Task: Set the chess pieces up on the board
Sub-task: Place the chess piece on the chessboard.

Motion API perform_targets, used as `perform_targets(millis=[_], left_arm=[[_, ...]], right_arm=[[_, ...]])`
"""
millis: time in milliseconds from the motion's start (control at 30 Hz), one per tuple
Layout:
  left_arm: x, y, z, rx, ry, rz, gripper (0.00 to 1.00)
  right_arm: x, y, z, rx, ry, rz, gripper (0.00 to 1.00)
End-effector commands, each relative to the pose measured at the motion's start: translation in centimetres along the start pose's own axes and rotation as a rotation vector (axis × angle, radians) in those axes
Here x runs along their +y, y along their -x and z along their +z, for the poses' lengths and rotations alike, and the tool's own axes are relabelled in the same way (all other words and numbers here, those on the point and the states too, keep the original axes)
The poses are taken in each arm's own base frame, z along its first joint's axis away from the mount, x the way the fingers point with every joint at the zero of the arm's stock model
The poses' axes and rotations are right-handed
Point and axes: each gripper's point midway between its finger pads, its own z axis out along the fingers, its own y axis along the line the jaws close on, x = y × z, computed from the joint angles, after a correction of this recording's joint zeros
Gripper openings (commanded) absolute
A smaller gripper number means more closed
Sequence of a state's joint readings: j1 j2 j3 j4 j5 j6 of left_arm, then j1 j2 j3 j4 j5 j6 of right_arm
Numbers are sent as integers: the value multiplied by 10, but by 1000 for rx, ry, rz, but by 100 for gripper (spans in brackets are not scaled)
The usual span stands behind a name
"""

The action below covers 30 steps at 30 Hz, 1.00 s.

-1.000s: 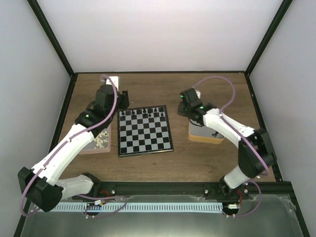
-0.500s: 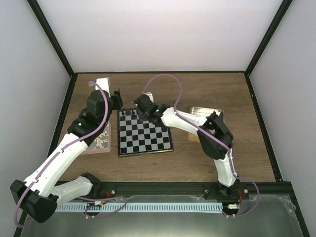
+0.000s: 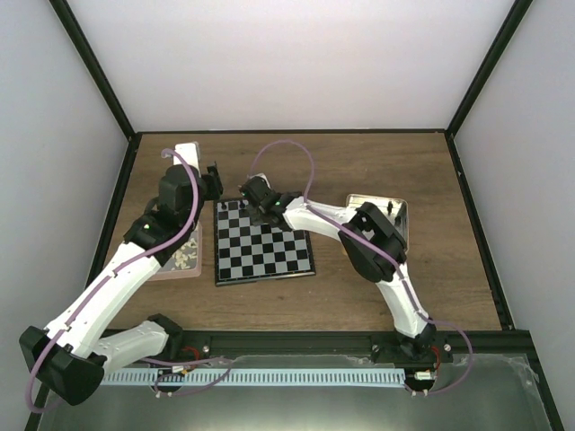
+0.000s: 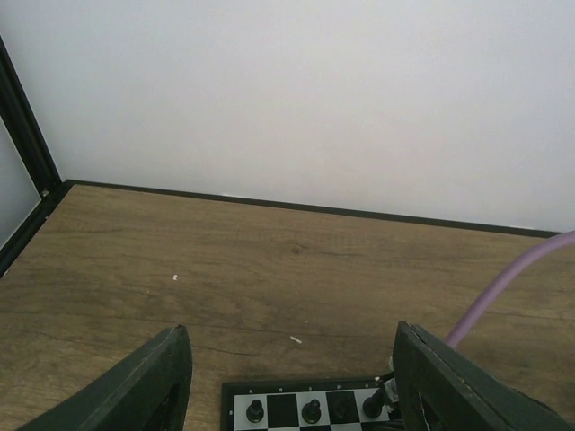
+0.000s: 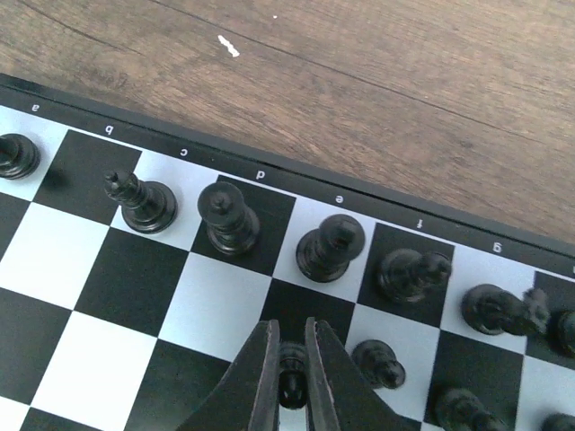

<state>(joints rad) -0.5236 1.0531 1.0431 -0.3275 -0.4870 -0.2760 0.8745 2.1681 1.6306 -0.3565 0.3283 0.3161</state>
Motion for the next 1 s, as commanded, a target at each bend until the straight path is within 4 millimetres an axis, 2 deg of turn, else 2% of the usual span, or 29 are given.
perform_targets(millis=[0,600,833,967], left_arm=[[3,2,2,-17,14,1,64],[4,-3,5,-4,24,10,64],[4,-4,5,-2,26,11,64],[4,-5,5,0,27,12,64]], right_arm=[[11,24,1,-58,31,-29,1],[3,10,15,-12,-32,-26,2],[-1,6,18,-2,-56,-23,6],[-2,7,16,-3,-57,-21,11]])
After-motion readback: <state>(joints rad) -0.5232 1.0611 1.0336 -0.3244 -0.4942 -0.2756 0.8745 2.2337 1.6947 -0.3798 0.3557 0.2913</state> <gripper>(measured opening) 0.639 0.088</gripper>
